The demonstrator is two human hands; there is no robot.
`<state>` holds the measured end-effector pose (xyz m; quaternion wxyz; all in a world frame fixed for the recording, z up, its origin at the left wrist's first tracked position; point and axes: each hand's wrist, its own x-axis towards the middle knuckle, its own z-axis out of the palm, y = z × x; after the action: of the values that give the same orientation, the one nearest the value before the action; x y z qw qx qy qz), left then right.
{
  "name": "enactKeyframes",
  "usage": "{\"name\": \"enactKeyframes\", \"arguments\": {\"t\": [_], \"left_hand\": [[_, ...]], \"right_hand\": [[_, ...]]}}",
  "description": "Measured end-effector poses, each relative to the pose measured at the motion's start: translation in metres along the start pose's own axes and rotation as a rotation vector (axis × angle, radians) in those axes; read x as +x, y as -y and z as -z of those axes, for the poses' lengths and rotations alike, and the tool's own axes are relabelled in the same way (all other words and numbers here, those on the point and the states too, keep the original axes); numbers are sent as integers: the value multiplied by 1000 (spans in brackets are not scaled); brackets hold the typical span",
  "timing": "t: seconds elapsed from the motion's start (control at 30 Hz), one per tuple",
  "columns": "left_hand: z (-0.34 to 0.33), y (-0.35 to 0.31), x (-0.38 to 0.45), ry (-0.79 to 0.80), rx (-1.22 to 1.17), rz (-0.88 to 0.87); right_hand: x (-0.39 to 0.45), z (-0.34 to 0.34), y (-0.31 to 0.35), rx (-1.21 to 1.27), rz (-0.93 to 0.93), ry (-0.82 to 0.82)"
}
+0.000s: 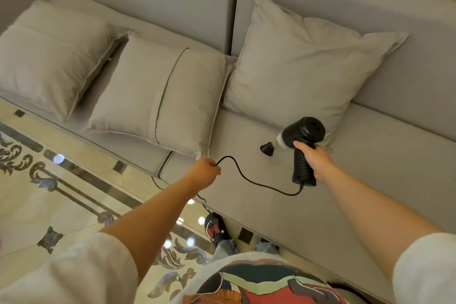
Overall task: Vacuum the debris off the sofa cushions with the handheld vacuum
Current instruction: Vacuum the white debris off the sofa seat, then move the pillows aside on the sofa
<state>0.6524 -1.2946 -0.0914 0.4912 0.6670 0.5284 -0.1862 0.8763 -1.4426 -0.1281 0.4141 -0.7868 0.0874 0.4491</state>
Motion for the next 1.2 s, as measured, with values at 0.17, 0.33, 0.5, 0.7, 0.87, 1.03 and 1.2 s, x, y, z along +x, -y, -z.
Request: {"name": "enactKeyframes", "arguments": {"t": [0.17,0.33,0.5,0.7,0.87,1.03,1.2], "left_hand": [[11,-31,-5,-47,57,-138],[10,-84,-32,100,3,-411],[-1,-133,-53,302,38,-515],[-24,-171,-50,247,-80,-522],[-46,-191,-36,-52,-257,-428],[-42,-188,-21,-185,-307,-371],[-12,-193,4,-328,-404,-356]], "right_hand": [[-43,10,31,242,32,80],[-82,12,60,371,106,200],[-104,13,86,453,166,401],[-97,35,104,302,262,478],[-75,60,119,162,289,533],[-48,85,130,-160,305,379],[-5,100,143,-145,228,171]]}}
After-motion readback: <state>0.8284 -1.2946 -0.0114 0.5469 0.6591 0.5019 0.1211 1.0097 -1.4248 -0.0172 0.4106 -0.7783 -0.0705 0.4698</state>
